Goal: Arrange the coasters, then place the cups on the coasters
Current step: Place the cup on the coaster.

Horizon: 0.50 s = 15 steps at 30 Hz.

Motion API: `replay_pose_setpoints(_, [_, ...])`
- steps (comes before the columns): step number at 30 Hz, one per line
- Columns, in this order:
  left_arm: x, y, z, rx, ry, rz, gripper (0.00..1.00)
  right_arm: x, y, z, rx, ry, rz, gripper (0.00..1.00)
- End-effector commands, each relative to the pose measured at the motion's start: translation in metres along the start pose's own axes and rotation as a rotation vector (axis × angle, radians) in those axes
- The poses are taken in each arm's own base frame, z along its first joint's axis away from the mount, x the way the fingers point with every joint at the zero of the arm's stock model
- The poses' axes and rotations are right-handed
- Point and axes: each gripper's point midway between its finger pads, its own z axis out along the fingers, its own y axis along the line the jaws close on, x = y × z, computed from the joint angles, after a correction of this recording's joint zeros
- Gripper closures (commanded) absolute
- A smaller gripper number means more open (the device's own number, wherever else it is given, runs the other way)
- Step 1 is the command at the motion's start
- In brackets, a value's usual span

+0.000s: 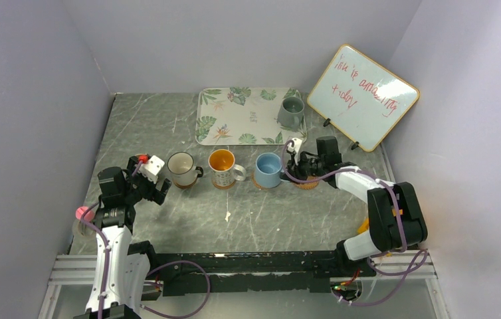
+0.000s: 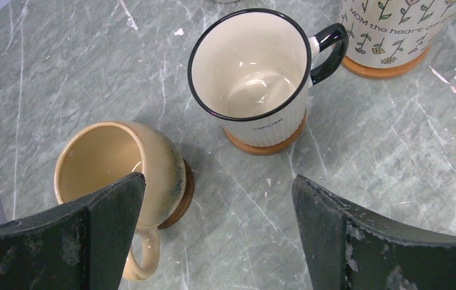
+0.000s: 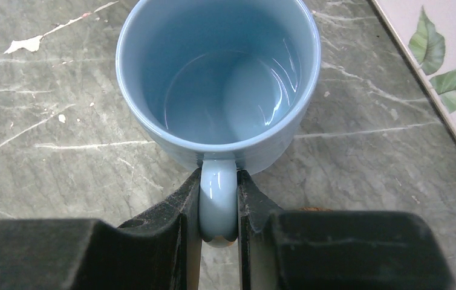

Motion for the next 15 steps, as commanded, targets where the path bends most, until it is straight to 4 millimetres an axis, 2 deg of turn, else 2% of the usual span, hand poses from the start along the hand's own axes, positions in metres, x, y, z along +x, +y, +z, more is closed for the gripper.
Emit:
replay_pose_setpoints(1, [-0.0025,-0.0004,0.0010,0.014,-0.014,0.018,0.04,-0.0425,-0.0059,0.0061,0.002,-0.143,-0.154,1.00])
replay_pose_setpoints(15, [-0.0022,-0.0009,0.0012,0.017,-0.014,0.020,0.04,-0.0370,-0.0070,0.0098,0.031,-0.159,-0.161,1.00])
